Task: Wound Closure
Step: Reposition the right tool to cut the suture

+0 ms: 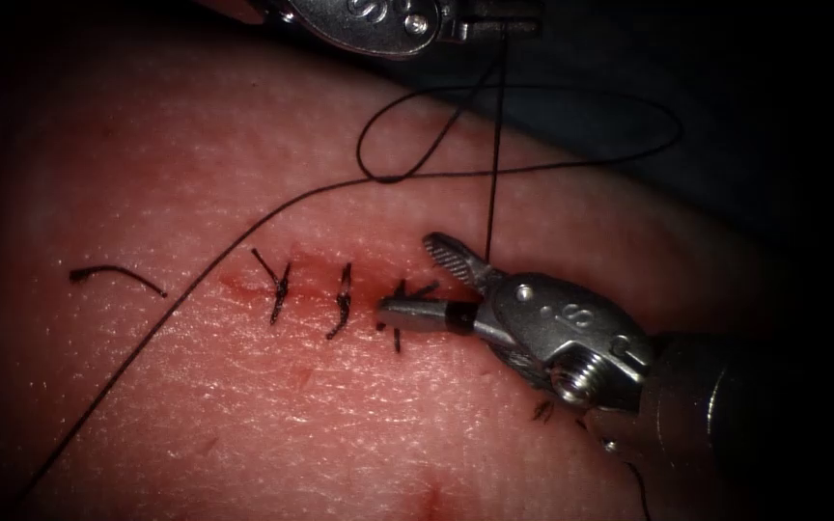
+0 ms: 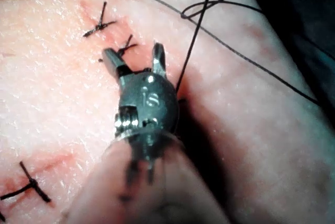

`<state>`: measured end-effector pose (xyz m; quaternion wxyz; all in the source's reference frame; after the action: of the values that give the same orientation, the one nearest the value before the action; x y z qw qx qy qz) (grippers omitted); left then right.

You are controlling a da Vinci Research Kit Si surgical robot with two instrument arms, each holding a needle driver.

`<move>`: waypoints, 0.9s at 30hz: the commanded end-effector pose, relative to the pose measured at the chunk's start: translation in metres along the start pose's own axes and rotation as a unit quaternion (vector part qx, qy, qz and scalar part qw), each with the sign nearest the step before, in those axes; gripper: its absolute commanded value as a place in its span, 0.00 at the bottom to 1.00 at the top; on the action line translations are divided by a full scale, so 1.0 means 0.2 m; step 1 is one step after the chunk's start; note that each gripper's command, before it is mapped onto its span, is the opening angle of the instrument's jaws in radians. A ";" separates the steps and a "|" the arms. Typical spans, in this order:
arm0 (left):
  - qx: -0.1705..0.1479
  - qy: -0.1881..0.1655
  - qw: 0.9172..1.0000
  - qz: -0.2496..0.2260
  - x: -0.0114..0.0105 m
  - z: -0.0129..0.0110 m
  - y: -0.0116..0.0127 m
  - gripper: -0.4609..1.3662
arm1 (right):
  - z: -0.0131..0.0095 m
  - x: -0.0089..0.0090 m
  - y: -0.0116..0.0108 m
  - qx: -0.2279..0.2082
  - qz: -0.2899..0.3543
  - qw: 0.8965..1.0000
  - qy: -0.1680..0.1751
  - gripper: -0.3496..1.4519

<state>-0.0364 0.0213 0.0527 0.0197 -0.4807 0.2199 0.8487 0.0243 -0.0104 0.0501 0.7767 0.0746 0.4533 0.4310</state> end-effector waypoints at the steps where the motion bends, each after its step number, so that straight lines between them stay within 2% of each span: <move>1: 0.001 0.000 1.000 0.002 0.000 0.000 0.000 0.06 | -0.002 -0.001 -0.001 0.003 -0.001 1.000 0.000 0.61; 9: 0.003 -0.001 1.000 0.001 -0.001 -0.003 -0.002 0.06 | -0.019 -0.005 -0.002 -0.001 -0.004 1.000 -0.003 0.60; 14: 0.003 -0.002 1.000 0.001 -0.002 -0.004 -0.003 0.06 | -0.028 -0.008 0.005 -0.005 -0.010 1.000 -0.005 0.58; 20: 0.003 -0.002 1.000 0.016 -0.001 -0.004 -0.003 0.06 | -0.030 -0.009 0.012 -0.018 -0.012 1.000 -0.007 0.58; 23: 0.004 -0.004 0.999 0.033 -0.001 -0.005 -0.002 0.06 | -0.027 -0.008 0.018 -0.030 -0.018 0.999 -0.009 0.59; 27: 0.006 -0.002 0.999 0.033 0.000 -0.005 -0.002 0.06 | -0.021 -0.007 0.023 -0.033 -0.016 0.999 -0.017 0.60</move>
<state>-0.0355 0.0212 0.0521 -0.0049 -0.4707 0.2407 0.8489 0.0180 -0.0095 0.0512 0.7943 0.0498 0.4244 0.4318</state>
